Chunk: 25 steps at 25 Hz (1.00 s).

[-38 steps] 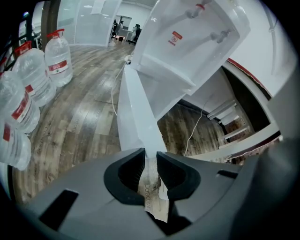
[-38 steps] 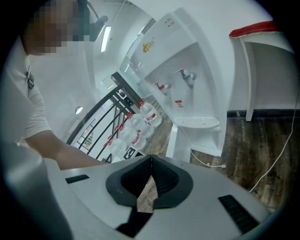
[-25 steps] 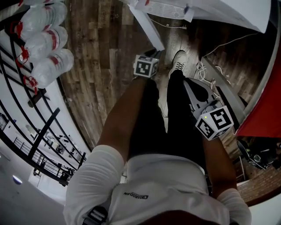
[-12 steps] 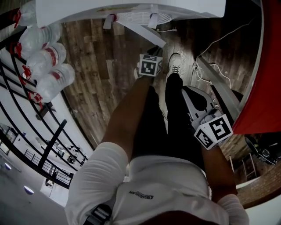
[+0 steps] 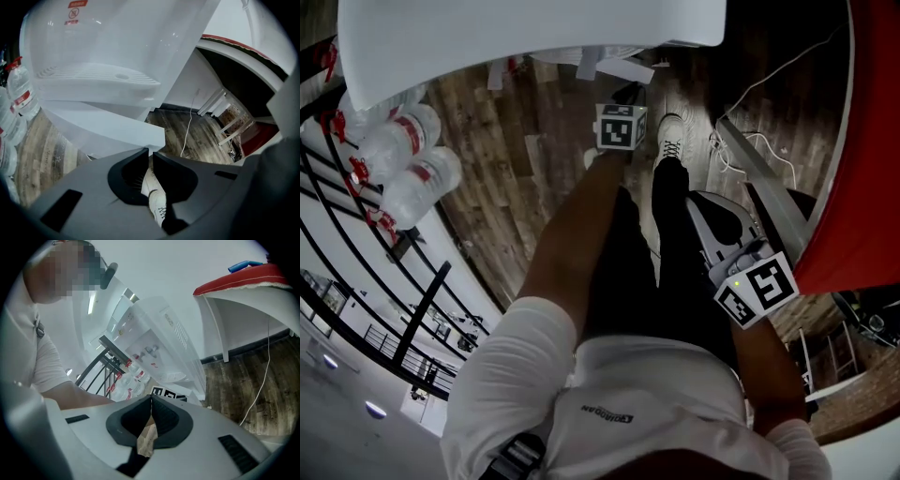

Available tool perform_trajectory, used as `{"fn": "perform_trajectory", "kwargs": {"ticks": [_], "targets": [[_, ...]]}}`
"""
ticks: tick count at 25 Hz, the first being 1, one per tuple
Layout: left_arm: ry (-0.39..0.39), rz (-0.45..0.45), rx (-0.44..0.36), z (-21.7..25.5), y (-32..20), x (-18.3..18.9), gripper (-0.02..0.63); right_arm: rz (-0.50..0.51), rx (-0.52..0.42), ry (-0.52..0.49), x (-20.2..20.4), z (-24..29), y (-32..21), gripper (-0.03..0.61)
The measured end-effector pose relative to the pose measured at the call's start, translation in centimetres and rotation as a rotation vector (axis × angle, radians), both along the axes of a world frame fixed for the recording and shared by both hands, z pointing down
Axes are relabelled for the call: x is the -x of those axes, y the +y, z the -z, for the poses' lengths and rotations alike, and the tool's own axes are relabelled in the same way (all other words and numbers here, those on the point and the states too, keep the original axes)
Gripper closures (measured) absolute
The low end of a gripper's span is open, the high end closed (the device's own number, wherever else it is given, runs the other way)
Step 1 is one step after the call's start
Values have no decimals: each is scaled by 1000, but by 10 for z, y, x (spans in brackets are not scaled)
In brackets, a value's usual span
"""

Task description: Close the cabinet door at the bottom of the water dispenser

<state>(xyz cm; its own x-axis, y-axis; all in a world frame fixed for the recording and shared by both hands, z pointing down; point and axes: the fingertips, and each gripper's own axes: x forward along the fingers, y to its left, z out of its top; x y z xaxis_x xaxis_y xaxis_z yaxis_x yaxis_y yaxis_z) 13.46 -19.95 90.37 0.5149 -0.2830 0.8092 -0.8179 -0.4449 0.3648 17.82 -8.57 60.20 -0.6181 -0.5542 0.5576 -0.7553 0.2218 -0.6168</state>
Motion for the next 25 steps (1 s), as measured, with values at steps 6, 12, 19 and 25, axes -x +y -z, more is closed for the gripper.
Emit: {"fn": "perform_trajectory", "kwargs": {"ticks": [6,12,19,25], "targets": [[-4,31,-2,-6,-21,-11,588,11,-5,-21,5,3,-2,557],[7,35,-24,-10,-42,-27,588,16,-15,-24,1,5,-7,557],[14,34,-56,-10,-64,-39,588,-1,-25,-7,-11,4,-15,557],[6,27,-66,-6,-74,-39,591,-4,-34,11,-11,3,-20,557]]}}
